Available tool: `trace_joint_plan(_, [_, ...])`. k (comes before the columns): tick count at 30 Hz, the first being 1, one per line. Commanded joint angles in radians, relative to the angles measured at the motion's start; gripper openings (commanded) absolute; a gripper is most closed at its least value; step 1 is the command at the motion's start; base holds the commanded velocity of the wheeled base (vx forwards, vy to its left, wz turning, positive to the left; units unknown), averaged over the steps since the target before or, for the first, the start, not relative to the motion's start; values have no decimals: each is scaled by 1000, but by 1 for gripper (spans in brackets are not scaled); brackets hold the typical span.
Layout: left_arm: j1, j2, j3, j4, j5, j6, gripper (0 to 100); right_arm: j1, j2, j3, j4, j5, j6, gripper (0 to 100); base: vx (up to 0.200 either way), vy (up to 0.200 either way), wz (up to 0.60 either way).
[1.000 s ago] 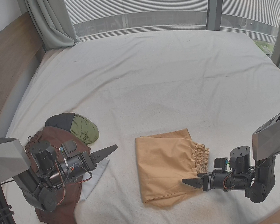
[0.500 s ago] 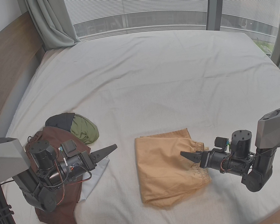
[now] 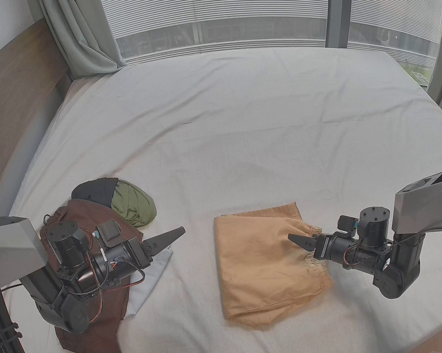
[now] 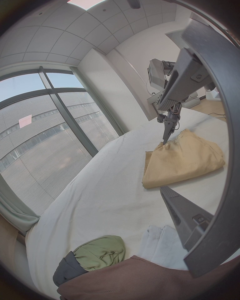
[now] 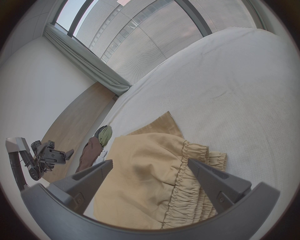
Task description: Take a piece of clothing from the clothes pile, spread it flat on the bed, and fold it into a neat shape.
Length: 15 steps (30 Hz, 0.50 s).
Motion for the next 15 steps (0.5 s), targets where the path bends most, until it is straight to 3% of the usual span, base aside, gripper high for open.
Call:
trace_joint_plan(1, [1, 3, -1, 0, 0, -2, 100, 5, 9, 5, 1, 1, 0, 100, 0, 0, 0])
trace_joint_plan(9, [1, 1, 0, 0, 1, 1, 100, 5, -146, 123, 4, 47, -15, 100, 0, 0, 0])
trace_joint_plan(12, [-3, 1, 0, -2, 3, 3, 100, -6, -178, 233, 4, 109, -86, 100, 0, 0, 0])
trace_joint_plan(15, [-10, -1, 5, -2, 4, 15, 100, -26, -161, 273, 4, 113, -158, 100, 0, 0, 0])
